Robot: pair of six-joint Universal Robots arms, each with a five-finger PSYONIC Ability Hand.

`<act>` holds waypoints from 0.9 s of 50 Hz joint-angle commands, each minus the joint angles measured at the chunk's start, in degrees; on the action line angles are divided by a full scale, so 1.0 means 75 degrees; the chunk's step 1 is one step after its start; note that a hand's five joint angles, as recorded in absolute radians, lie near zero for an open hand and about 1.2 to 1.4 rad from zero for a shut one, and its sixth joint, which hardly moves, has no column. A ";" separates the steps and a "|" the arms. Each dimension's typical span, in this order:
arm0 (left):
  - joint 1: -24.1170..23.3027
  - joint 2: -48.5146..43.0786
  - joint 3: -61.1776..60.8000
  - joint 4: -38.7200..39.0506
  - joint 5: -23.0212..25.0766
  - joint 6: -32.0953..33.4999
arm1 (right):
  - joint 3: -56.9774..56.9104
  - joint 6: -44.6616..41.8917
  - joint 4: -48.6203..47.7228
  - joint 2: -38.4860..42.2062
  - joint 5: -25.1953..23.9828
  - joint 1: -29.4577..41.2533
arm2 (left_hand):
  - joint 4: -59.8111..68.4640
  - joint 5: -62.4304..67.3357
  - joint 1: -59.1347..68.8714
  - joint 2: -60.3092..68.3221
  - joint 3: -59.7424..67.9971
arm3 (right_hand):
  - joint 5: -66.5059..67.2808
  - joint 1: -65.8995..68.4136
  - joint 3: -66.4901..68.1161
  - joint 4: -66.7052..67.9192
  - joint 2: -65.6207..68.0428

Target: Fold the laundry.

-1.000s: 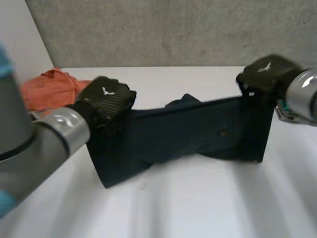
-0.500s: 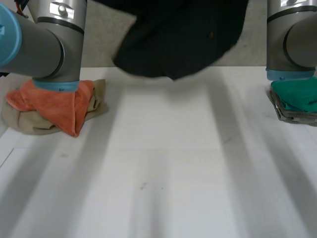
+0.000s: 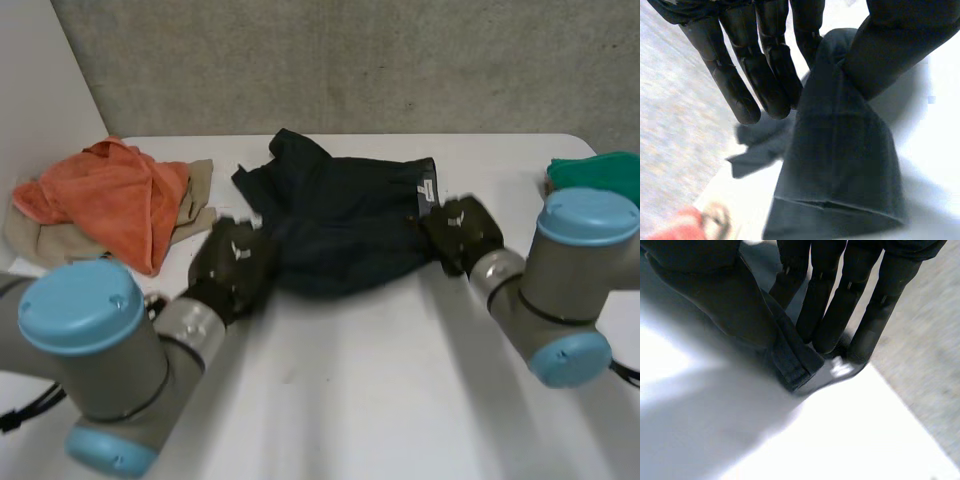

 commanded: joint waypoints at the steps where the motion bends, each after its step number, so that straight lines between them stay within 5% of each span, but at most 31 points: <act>1: -0.0189 0.1010 -0.0608 -0.1825 -0.0195 -0.0052 | 0.1173 -0.0822 0.1048 -0.1275 0.0018 0.0002 | 0.1487 0.1585 0.1832 0.1506 0.1520 | 0.1761 0.2285 0.1564 0.1520 0.1662; 8: -0.0634 0.2054 -0.0773 -0.4464 -0.0407 0.0007 | 0.1794 -0.2052 0.3485 -0.2683 0.0076 0.0014 | 0.1487 0.1585 0.1832 0.1506 0.1520 | 0.1761 0.2285 0.1564 0.1520 0.1662; 15: -0.1302 0.2348 -0.0831 -0.5861 -0.0360 -0.0052 | 0.2322 -0.2546 0.5128 -0.3293 0.0287 -0.0033 | 0.1487 0.1585 0.1832 0.1506 0.1520 | 0.1761 0.2285 0.1564 0.1520 0.1662; 18: -0.1350 0.2302 -0.0703 -0.5594 -0.0384 -0.0028 | 0.2462 -0.2464 0.4883 -0.3352 0.0264 -0.0033 | 0.1356 0.1454 0.1702 0.1375 0.1390 | 0.1761 0.2285 0.1564 0.1520 0.1662; 21: -0.1256 0.2255 -0.0597 -0.5078 -0.0384 0.0007 | 0.2591 -0.2417 0.4369 -0.3294 0.0299 0.0049 | -0.3584 -0.3486 -0.3238 -0.3565 -0.3550 | 0.1761 0.2285 0.1564 0.1520 0.1662; 22: -0.1140 0.2231 -0.0493 -0.4740 -0.0407 0.0018 | 0.2638 -0.2417 0.4239 -0.3282 0.0276 0.0049 | -0.6621 -0.6523 -0.6276 -0.6602 -0.6588 | 0.1761 0.2285 0.1564 0.1520 0.1662; 23: -0.1057 0.2231 -0.0457 -0.4539 -0.0419 0.0019 | 0.2685 -0.2405 0.4122 -0.3282 0.0264 0.0049 | -0.7295 -0.7197 -0.6950 -0.7276 -0.7262 | 0.1761 0.2285 0.1564 0.1520 0.1662; 28: -0.0180 0.2161 -0.0211 -0.3391 -0.0267 0.0007 | 0.2849 -0.2114 0.3419 -0.3258 0.0276 0.0096 | -0.6921 -0.6823 -0.6575 -0.6902 -0.6887 | 0.1761 0.2285 0.1564 0.1520 0.1662; 34: 0.1005 0.1131 0.0281 -0.1785 0.1009 0.0019 | 0.2850 -0.1749 0.3148 -0.3246 0.0252 0.0119 | -0.6697 -0.6599 -0.6352 -0.6678 -0.6663 | 0.1761 0.2285 0.1564 0.1520 0.1662; 40: 0.1790 -0.0693 0.1660 -0.1525 0.2660 0.0042 | 0.2908 -0.1597 0.2844 -0.3246 0.0264 0.0119 | -0.6072 -0.5974 -0.5726 -0.6053 -0.6038 | 0.1761 0.2285 0.1564 0.1520 0.1662; 45: 0.2025 -0.2021 0.3034 -0.1818 0.2956 0.0054 | 0.2943 -0.1538 0.2703 -0.3200 0.0264 0.0119 | -0.5240 -0.5142 -0.4895 -0.5221 -0.5207 | 0.1761 0.2285 0.1564 0.1520 0.1662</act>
